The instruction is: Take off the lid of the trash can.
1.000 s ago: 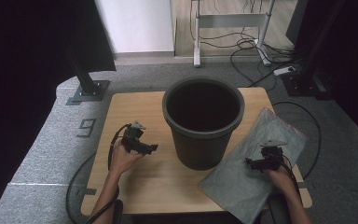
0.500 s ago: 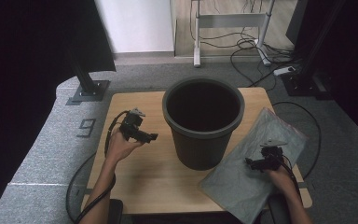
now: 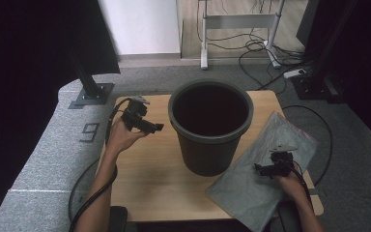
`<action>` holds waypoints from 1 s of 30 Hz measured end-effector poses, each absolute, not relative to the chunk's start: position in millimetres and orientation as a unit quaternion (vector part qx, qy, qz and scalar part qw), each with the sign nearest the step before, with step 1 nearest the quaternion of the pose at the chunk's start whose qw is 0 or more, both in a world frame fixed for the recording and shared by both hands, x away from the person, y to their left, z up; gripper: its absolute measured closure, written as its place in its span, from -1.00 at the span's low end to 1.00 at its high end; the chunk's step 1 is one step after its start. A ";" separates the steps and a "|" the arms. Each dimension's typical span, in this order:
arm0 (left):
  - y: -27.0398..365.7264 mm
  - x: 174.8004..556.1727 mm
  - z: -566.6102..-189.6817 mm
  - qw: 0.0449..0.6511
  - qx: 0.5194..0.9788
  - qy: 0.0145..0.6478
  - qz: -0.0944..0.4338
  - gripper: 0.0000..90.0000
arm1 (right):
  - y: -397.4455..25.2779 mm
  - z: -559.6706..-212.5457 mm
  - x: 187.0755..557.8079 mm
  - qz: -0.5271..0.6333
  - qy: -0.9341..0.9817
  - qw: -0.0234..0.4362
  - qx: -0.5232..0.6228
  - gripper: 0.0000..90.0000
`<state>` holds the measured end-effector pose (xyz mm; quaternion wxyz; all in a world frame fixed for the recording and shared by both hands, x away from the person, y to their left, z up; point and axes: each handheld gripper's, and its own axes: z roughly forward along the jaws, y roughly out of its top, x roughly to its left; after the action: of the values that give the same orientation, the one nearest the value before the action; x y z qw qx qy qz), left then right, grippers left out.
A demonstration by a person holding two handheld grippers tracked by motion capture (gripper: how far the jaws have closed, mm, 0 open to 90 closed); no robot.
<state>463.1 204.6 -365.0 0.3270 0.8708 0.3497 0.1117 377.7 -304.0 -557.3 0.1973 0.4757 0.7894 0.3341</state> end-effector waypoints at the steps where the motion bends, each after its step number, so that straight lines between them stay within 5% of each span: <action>1: 203.2 464.1 -361.7 0.327 0.870 0.350 0.114 -0.97 | -304.0 -557.3 377.7 0.334 0.789 0.197 0.476 -1.00; 21: 190.1 489.4 -293.0 0.319 0.874 0.346 0.124 -0.89 | -304.0 -557.3 377.7 0.335 0.789 0.197 0.475 -1.00; 30: 174.5 498.2 -264.1 0.326 0.880 0.321 0.127 -0.68 | -304.0 -557.3 377.7 0.335 0.790 0.197 0.475 -1.00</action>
<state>498.2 174.5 -264.1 0.3260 0.8803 0.3205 0.1270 377.7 -304.0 -557.3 0.1969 0.4751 0.7895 0.3348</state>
